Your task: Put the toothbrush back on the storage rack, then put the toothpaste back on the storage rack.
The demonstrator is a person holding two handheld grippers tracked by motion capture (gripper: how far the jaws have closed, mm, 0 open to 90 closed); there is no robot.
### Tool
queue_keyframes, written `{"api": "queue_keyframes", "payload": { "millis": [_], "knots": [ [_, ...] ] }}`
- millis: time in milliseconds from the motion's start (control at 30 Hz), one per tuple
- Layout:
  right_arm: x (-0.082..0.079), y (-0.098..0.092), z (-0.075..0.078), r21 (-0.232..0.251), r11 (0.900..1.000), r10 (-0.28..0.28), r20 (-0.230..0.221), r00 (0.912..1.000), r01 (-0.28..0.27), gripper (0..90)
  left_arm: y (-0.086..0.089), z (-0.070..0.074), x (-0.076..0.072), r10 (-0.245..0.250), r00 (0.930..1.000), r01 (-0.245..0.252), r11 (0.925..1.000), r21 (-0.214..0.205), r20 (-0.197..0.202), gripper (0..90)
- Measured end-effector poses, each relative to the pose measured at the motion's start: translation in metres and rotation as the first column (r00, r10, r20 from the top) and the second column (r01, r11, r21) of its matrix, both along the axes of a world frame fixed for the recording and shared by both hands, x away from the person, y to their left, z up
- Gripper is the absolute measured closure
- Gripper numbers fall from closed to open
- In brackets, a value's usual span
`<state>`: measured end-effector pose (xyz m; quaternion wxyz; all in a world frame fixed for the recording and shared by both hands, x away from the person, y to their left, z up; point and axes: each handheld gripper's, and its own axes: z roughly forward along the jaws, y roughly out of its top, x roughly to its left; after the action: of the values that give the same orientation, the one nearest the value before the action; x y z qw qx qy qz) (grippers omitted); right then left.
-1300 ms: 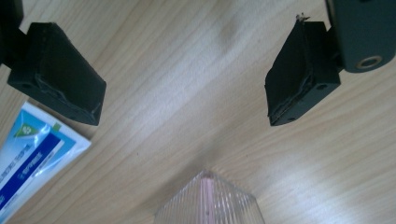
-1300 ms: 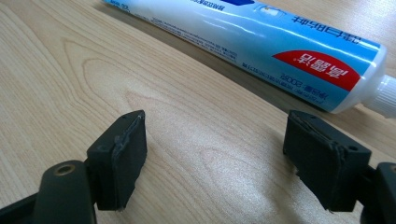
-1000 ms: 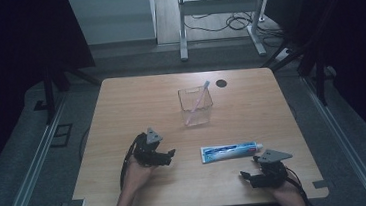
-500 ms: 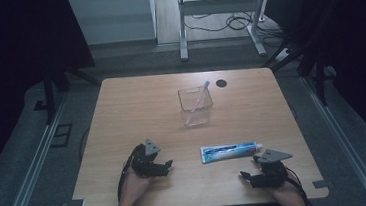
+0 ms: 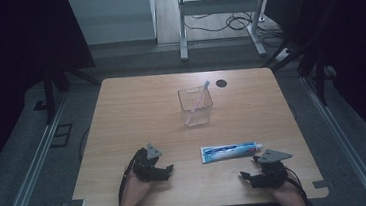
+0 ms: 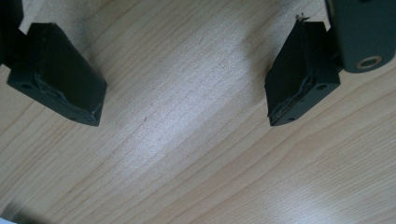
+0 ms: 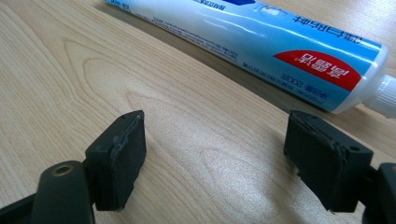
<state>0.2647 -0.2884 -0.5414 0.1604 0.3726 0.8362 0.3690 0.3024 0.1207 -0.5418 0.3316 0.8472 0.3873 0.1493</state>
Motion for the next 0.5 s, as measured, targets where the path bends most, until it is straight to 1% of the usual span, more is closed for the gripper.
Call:
{"api": "queue_keyframes", "payload": {
  "millis": [67,400,500],
  "knots": [
    [0.0000,0.0000,0.0000,0.000,1.0000,0.000,0.000,1.0000,0.000,20.6,0.0014,-0.0018,0.0003,0.002,1.0000,-0.002,0.9997,-0.024,-0.003,12.7],
    [-0.0001,0.0000,0.0001,0.000,1.0000,-0.001,0.000,1.0000,0.001,20.5,0.0016,-0.0021,0.0000,0.002,1.0000,-0.002,0.9997,-0.026,-0.002,12.9],
    [-0.0008,0.0001,0.0017,-0.009,0.9999,-0.010,-0.011,0.9999,0.010,22.2,0.0016,-0.0021,0.0000,0.002,1.0000,-0.002,0.9997,-0.025,-0.002,12.9]
  ]
}}
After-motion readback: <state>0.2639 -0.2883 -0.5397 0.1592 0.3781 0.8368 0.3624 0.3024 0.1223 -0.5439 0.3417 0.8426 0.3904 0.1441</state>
